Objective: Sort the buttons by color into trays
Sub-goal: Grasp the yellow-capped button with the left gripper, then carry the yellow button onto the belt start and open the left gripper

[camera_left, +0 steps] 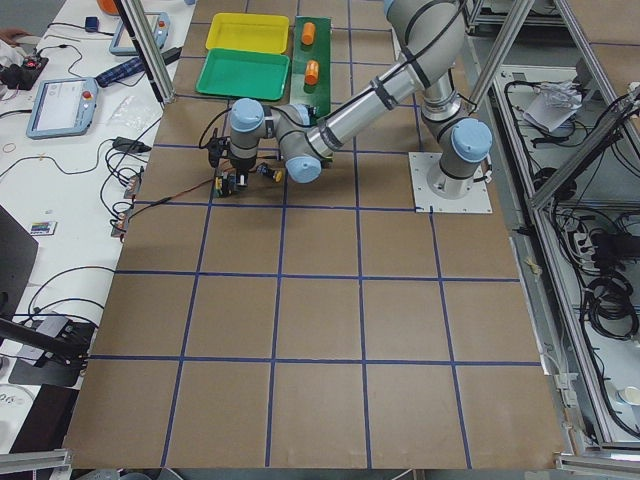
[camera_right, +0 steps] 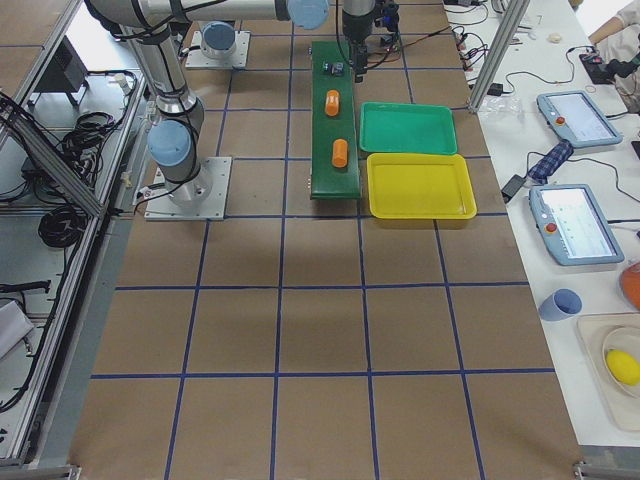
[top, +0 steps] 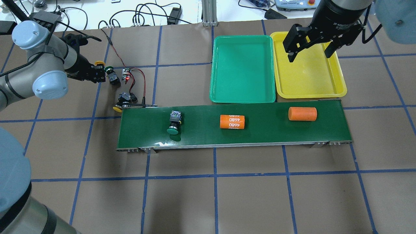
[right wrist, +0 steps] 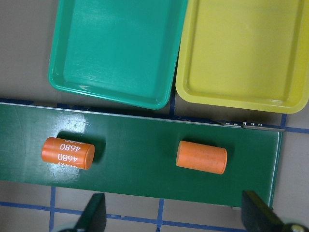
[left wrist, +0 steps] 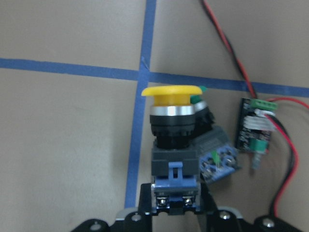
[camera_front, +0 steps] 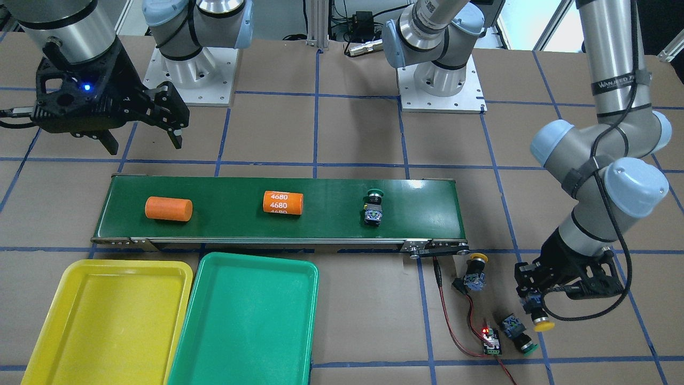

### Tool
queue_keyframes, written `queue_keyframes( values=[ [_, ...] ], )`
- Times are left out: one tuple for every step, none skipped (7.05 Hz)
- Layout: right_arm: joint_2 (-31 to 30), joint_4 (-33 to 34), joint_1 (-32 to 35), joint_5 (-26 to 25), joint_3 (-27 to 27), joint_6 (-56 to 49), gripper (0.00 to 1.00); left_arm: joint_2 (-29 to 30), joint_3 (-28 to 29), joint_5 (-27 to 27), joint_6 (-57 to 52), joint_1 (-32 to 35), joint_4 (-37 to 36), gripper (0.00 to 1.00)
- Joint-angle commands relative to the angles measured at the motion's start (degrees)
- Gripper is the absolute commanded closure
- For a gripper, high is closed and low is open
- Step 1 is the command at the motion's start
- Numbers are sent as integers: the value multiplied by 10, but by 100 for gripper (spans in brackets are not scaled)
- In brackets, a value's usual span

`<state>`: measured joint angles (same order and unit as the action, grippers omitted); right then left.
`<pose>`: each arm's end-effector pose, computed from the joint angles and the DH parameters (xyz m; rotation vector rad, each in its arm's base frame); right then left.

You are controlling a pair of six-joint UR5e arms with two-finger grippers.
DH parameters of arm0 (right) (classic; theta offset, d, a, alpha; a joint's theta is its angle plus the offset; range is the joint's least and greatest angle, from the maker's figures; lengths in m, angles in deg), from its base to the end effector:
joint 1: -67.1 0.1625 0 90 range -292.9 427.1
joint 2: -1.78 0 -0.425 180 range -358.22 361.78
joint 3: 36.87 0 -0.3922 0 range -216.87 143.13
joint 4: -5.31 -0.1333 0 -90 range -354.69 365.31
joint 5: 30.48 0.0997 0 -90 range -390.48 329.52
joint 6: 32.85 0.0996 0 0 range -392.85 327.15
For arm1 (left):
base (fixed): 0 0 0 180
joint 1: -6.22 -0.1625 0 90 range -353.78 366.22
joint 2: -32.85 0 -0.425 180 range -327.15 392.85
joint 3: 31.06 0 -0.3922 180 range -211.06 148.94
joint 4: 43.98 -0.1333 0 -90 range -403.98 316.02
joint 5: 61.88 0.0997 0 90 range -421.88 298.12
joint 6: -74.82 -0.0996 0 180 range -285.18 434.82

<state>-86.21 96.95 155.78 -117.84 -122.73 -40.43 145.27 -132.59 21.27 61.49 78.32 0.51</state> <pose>0.1260 -0.5159 0.5091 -0.1716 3.0942 -0.1072 0.0478 -0.6203 0.2594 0.1035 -3.0598 0.3478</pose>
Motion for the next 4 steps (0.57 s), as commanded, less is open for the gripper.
queue_keyframes(
  values=[
    [0,0,0,2,-1,0,0,-99,-91,8,2,66,6,100],
    [0,0,0,3,-1,0,0,-130,-121,38,2,92,23,100],
    [0,1,0,4,-1,0,0,-161,-138,68,2,101,57,100],
    [0,2,0,4,-3,1,0,-186,-141,66,2,102,119,100]
  ],
)
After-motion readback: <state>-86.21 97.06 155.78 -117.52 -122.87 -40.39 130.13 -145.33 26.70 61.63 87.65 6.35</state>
